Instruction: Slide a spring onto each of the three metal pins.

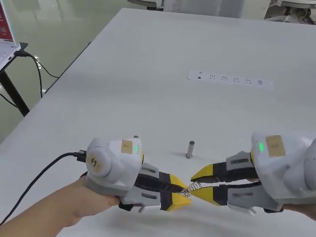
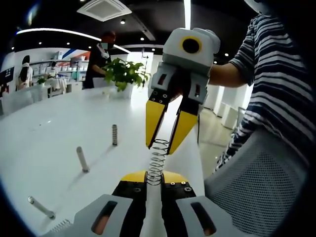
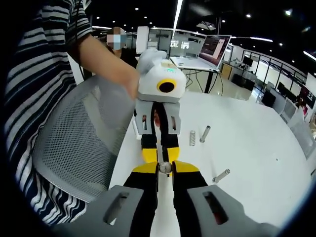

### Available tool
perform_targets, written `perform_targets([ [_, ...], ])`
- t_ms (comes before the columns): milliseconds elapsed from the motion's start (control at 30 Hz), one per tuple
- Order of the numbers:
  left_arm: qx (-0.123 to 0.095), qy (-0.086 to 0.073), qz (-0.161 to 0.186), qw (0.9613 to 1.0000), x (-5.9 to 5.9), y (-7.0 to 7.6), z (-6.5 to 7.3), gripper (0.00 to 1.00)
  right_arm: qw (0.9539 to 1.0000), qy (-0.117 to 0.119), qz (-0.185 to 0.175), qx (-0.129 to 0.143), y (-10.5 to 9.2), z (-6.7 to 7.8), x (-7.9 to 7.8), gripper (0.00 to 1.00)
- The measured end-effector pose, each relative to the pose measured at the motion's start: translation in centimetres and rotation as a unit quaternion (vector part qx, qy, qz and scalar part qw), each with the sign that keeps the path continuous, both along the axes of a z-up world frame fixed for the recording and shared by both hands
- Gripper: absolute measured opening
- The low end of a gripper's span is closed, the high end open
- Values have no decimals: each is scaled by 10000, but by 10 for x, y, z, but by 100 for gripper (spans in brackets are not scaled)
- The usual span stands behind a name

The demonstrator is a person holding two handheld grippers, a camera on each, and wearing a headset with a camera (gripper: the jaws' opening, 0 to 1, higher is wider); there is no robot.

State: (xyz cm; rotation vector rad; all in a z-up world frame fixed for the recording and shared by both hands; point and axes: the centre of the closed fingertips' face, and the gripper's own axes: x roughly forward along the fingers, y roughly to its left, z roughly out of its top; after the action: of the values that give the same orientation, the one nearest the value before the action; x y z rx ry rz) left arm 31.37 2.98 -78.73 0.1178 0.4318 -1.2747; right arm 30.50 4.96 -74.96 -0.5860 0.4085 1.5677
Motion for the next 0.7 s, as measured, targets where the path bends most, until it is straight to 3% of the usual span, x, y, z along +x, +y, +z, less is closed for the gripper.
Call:
perform_targets([
  [433, 1, -12, 28, 10000, 0, -3, 0, 3, 9995, -250, 130, 165, 13, 3, -4, 7],
  [700, 37, 35, 140, 9999, 3, 0, -1, 3, 9988, -424, 215, 87, 12, 2, -1, 7],
])
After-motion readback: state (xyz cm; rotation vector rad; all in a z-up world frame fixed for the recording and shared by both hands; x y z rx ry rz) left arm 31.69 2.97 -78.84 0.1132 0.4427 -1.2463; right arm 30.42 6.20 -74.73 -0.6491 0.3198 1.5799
